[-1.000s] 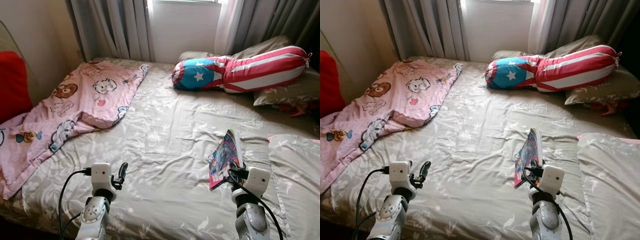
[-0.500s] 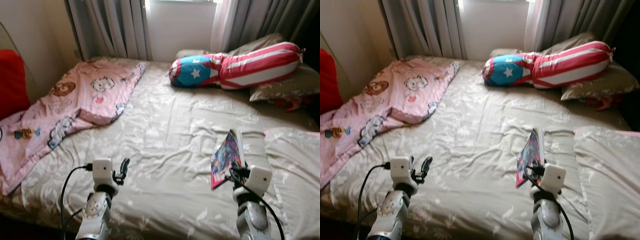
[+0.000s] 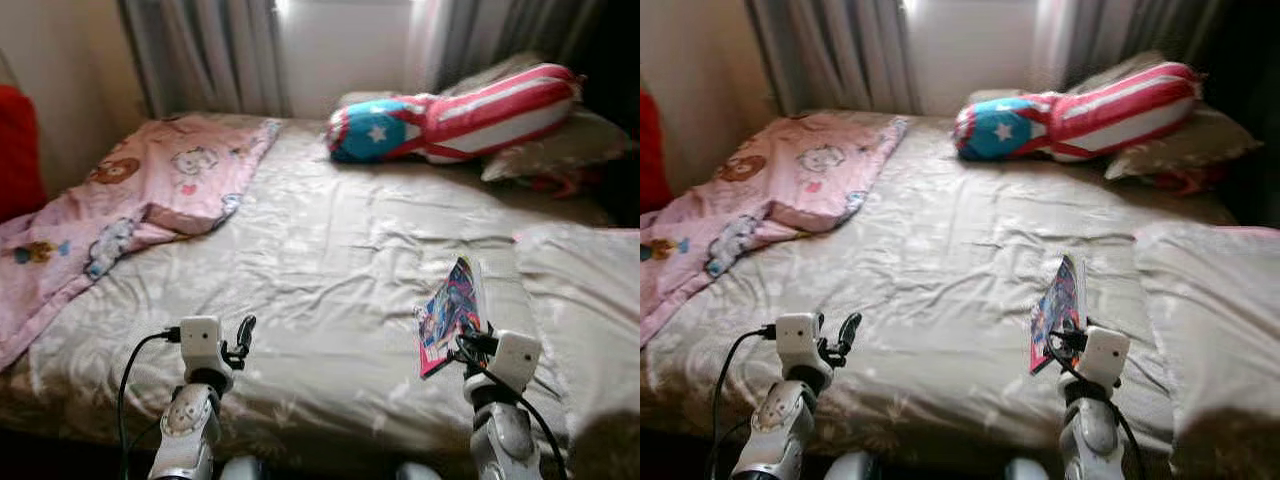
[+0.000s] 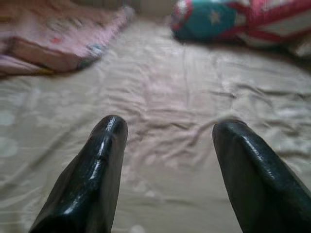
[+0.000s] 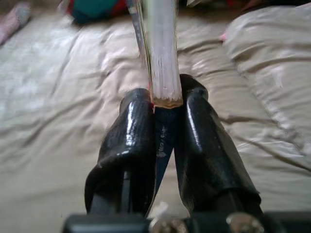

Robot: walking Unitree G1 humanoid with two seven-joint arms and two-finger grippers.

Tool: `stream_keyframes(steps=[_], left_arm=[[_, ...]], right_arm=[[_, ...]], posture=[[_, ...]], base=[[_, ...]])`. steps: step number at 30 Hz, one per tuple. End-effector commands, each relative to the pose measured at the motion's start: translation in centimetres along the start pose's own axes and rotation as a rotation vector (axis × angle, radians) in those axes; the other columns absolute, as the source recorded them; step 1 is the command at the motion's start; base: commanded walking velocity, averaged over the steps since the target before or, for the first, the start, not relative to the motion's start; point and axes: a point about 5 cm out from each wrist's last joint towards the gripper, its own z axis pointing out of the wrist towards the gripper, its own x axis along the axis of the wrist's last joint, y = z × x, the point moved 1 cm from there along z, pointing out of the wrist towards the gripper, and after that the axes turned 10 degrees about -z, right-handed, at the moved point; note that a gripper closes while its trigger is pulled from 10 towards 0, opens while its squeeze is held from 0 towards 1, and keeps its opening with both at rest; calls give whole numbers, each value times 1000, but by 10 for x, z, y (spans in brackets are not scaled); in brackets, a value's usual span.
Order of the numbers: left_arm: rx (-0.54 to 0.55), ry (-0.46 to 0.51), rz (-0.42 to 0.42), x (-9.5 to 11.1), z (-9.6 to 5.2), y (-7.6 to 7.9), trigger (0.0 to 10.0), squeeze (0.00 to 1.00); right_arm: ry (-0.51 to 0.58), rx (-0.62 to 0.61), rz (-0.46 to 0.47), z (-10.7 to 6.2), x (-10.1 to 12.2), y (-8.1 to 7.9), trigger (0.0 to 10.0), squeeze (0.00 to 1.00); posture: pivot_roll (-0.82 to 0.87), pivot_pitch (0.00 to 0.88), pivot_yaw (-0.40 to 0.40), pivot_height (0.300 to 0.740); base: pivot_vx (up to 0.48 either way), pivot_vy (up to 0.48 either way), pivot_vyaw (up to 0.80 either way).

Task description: Clean up the room

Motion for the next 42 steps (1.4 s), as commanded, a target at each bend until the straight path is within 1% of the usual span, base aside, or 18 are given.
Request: stream_keyframes(steps=[1, 9, 16, 31, 42], left_arm=[[19, -42, -4, -9, -6, -5, 10000, 0], [19, -44, -6, -9, -5, -4, 10000, 0], [17, -42, -11, -8, -5, -4, 10000, 0], [14, -43, -11, -8, -6, -4, 10000, 0], [12, -46, -4, -8, -5, -4, 10000, 0]], right_arm=[[67, 24, 7, 7, 16, -7, 10000, 0], [72, 38, 12, 7, 17, -10, 10000, 0], [101, 56, 24, 6, 21, -13, 10000, 0], [113, 93, 19, 6, 23, -17, 10000, 0], [107, 111, 5, 10, 23, -19, 10000, 0]], posture=[[-94, 0, -6, 638], [-91, 0, -6, 638], [-93, 0, -6, 638], [-92, 0, -6, 638], [-92, 0, -6, 638]], base=[[0, 0, 0], [0, 0, 0], [0, 0, 0], [291, 0, 0], [340, 0, 0]])
